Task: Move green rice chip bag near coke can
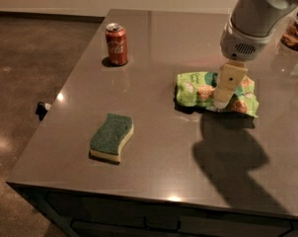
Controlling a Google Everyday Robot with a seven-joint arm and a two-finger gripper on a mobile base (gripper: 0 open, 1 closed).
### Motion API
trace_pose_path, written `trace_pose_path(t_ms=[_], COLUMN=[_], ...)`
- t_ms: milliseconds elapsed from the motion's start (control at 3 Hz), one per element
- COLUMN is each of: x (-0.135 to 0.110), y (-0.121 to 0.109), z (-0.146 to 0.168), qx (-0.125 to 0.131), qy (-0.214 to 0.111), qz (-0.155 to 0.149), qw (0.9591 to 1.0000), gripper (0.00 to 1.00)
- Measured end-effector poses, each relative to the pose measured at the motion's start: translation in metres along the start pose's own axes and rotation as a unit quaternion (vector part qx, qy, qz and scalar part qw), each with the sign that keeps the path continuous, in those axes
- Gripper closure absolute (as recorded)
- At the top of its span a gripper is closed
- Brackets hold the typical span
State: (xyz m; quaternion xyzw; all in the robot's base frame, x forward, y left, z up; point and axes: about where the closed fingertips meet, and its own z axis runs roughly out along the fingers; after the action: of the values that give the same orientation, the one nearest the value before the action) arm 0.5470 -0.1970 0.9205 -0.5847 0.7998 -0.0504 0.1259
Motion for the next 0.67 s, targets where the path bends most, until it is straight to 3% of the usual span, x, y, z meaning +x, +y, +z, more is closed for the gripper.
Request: trace_pose_path(t_ms=[333, 667], x=[0.013, 0.021], y=[-0.019, -0.029], z=[0.03, 0.043], qx=[-0.033, -0.046], qy=[0.013, 0.02], qz=[-0.008, -0.015], qw=[0.9994, 0.9986], gripper=[0.02, 0.25])
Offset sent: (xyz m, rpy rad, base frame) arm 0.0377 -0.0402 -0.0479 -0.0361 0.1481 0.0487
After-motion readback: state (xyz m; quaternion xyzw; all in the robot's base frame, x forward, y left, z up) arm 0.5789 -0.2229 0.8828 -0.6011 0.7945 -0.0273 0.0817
